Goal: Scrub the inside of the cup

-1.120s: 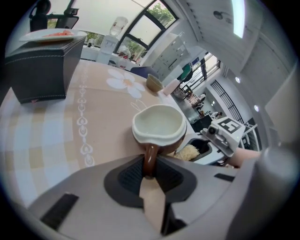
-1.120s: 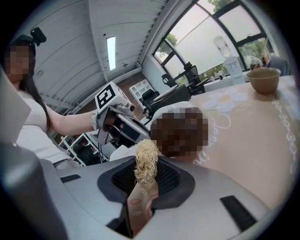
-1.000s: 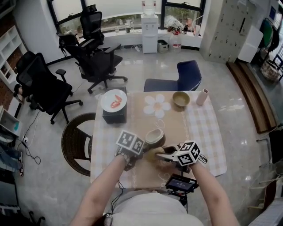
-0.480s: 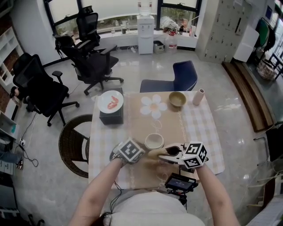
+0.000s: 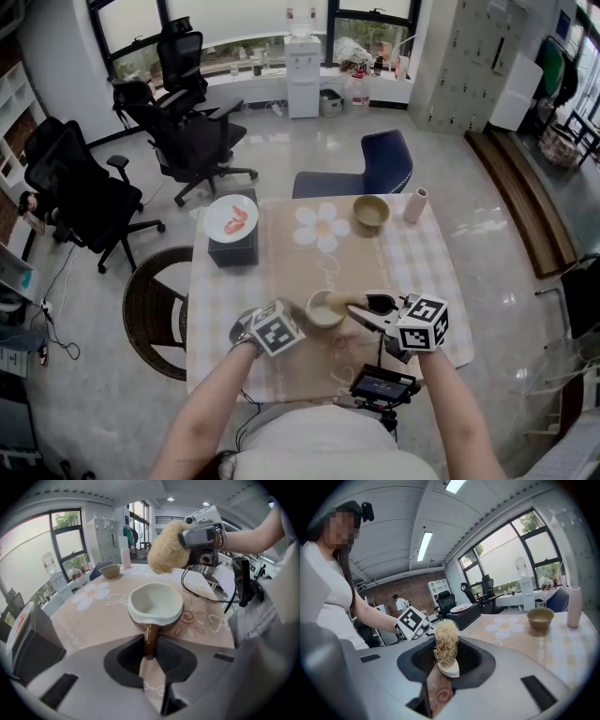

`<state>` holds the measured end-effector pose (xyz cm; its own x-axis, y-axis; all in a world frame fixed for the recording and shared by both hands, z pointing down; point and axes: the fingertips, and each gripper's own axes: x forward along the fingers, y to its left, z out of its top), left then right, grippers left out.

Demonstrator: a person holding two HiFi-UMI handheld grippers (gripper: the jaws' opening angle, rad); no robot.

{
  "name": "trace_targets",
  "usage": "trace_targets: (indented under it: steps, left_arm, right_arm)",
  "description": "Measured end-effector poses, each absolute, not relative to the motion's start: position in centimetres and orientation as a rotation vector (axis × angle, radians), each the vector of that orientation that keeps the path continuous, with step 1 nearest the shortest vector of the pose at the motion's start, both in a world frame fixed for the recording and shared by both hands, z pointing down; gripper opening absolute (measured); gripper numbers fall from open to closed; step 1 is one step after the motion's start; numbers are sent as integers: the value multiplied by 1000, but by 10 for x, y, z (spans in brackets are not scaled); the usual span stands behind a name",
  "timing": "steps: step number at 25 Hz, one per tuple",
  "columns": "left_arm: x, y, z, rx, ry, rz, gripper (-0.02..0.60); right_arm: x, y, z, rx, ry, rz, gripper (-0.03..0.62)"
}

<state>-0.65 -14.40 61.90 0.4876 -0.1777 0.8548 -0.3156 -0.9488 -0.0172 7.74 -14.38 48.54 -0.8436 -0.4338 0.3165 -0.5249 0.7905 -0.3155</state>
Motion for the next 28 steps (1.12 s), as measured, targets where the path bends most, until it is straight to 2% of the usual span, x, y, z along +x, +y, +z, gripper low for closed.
trace_targets:
  steps: [14,21,25,28]
  left_arm:
    - [-8,-143,621,2629,-474,1455,65]
    - [-7,-145,606,2677,-527,1366,224]
    - [-11,-152,586,2765,-632,1283,249]
    - [-6,-159,548,2883,-747,1057,249]
  right_arm:
    - [74,-158,470,893,-2730,416,98]
    - [77,-162,465,948,-2724,385,100]
    - [84,-170,465,1057,-2692,392,100]
    - [84,-174,461,1101,-2677,368,100]
